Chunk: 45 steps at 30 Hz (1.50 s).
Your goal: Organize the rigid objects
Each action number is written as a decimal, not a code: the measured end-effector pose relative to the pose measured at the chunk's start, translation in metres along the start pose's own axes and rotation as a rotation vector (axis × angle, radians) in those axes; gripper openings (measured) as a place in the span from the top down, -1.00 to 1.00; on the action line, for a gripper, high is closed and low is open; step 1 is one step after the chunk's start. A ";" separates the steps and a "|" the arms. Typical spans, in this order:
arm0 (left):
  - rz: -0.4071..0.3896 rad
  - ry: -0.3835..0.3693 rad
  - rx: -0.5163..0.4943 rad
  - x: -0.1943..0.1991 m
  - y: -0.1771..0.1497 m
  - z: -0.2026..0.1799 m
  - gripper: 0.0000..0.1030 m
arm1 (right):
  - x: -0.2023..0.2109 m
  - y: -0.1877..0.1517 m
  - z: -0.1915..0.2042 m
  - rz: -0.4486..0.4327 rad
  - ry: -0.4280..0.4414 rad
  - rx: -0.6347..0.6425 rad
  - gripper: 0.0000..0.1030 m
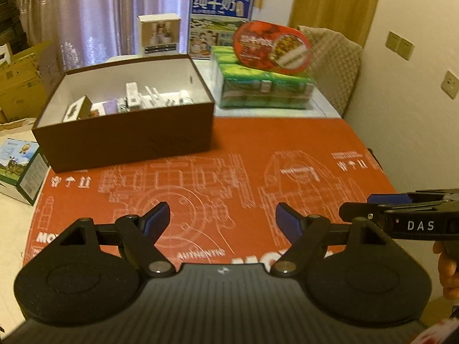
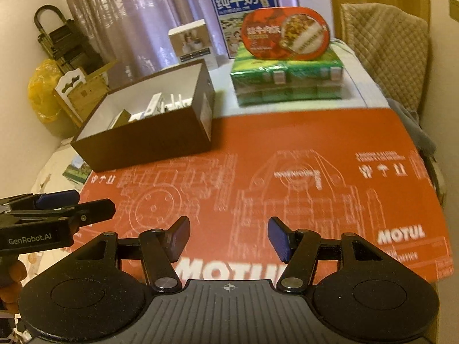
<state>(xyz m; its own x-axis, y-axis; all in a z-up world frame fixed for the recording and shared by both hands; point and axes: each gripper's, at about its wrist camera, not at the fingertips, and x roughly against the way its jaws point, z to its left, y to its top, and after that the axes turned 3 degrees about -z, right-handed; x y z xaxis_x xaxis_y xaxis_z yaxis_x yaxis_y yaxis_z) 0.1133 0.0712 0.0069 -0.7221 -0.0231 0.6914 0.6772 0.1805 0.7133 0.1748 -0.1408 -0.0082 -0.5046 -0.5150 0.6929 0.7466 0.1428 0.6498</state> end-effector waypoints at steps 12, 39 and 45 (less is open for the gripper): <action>0.027 -0.043 -0.035 0.020 -0.035 -0.033 -0.51 | 0.046 -0.045 -0.010 0.001 -0.038 -0.037 -0.11; 0.032 -0.080 -0.064 0.040 -0.061 -0.057 -0.51 | 0.076 -0.082 -0.018 0.017 -0.062 -0.097 -0.11; 0.027 -0.087 -0.062 0.040 -0.061 -0.057 -0.50 | 0.076 -0.082 -0.018 0.019 -0.066 -0.097 -0.11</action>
<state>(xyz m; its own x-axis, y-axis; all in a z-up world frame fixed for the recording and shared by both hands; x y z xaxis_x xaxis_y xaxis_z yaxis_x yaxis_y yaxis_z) 0.0509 0.0030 -0.0029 -0.7111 0.0669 0.6999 0.7022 0.1183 0.7021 0.0833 -0.2069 -0.0144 -0.5149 -0.4562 0.7258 0.7932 0.0675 0.6052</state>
